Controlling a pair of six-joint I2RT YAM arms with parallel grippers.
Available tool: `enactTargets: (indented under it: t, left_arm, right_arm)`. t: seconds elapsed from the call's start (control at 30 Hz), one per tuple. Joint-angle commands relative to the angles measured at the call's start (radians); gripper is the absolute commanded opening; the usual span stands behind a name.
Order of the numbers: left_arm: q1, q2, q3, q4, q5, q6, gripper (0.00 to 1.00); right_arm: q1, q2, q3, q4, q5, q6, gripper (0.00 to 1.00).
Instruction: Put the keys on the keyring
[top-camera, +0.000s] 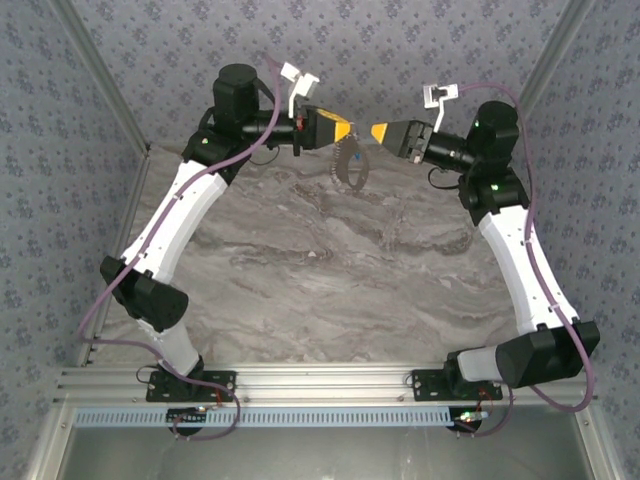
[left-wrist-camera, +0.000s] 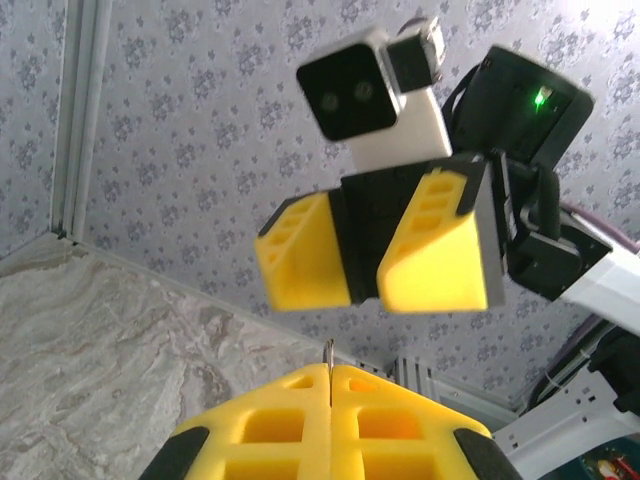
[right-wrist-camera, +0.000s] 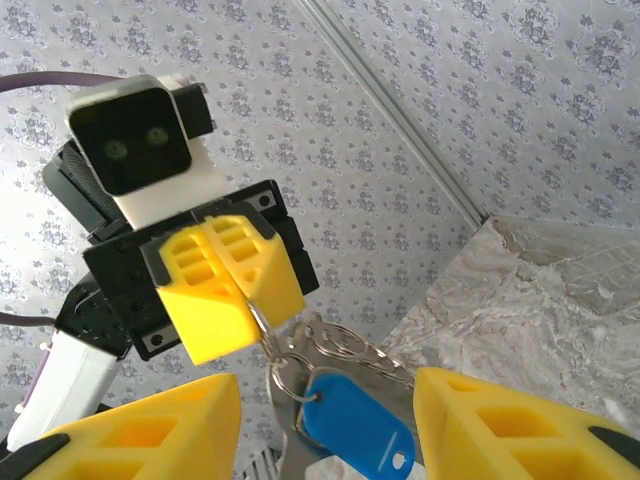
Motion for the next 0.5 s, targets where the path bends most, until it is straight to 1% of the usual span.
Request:
enactTargets:
  t: [0.0,0.17,0.47]
  left_arm:
    - [0.005,-0.036,0.014,0.117,0.019,-0.063,0.00]
    - [0.006,-0.035,0.016,0.151,0.030,-0.095,0.00]
    - [0.006,-0.027,0.020,0.189,0.052,-0.134,0.00]
  right_arm:
    - [0.020,-0.021,-0.009,0.003,0.028,-0.031,0.52]
    - [0.049,-0.020,-0.013,-0.077,0.057,-0.110,0.53]
    - [0.109,-0.001,-0.001,-0.122,0.078,-0.154,0.57]
